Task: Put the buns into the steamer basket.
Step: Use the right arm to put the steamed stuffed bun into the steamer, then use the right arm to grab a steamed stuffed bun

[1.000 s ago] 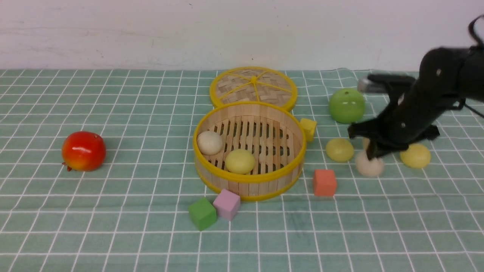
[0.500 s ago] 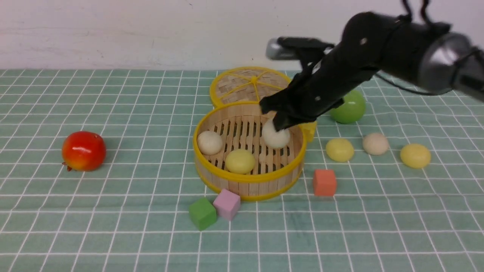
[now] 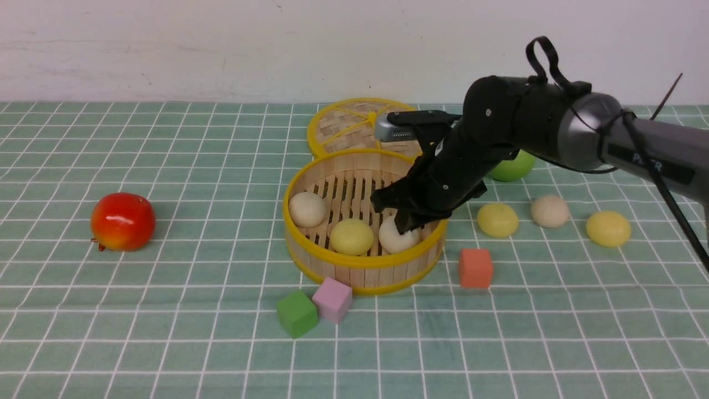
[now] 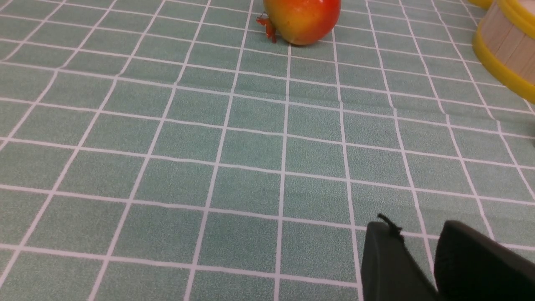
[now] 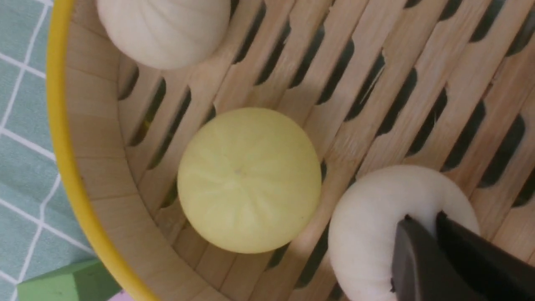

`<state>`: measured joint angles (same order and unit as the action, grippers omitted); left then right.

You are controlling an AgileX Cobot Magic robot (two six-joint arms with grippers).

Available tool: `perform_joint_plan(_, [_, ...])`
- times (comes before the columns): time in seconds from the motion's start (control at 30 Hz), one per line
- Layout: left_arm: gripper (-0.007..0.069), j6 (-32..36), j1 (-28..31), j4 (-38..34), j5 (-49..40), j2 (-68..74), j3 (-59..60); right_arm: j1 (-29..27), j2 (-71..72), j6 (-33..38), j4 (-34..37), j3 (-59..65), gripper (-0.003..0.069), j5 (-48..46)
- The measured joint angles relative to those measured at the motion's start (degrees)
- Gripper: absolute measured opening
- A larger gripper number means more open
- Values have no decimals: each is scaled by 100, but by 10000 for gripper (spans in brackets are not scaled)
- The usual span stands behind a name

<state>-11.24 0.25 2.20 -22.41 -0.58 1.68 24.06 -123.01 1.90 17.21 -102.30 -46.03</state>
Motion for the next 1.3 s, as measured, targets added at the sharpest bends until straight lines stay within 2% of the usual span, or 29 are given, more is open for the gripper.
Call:
perform_joint_plan(0.1, [179,0,0,0,0,0,0,0,10,0,6,-19,72,13])
perform_joint_plan(0.27, [183,0,0,0,0,0,0,0,220,0,7,-19,258,43])
perform_joint_plan(0.33, [183,0,0,0,0,0,0,-5,301,0,7,-19,297,36])
perform_joint_plan(0.43, [186,0,0,0,0,0,0,-113,611,0,7,-19,406,-66])
perform_joint_plan(0.57, [189,0,0,0,0,0,0,-440,976,0,-130,-19,476,-336])
perform_joint_plan(0.73, [194,0,0,0,0,0,0,-1000,1442,0,-571,93,488,-795])
perform_joint_plan(0.93, [196,0,0,0,0,0,0,-1404,1986,0,-707,975,489,-582])
perform_joint_plan(1.1, [201,0,0,0,0,0,0,-1476,2391,0,-707,2029,489,-43])
perform_joint_plan(1.3, [202,0,0,0,0,0,0,-1502,2402,-190,-721,2458,489,246])
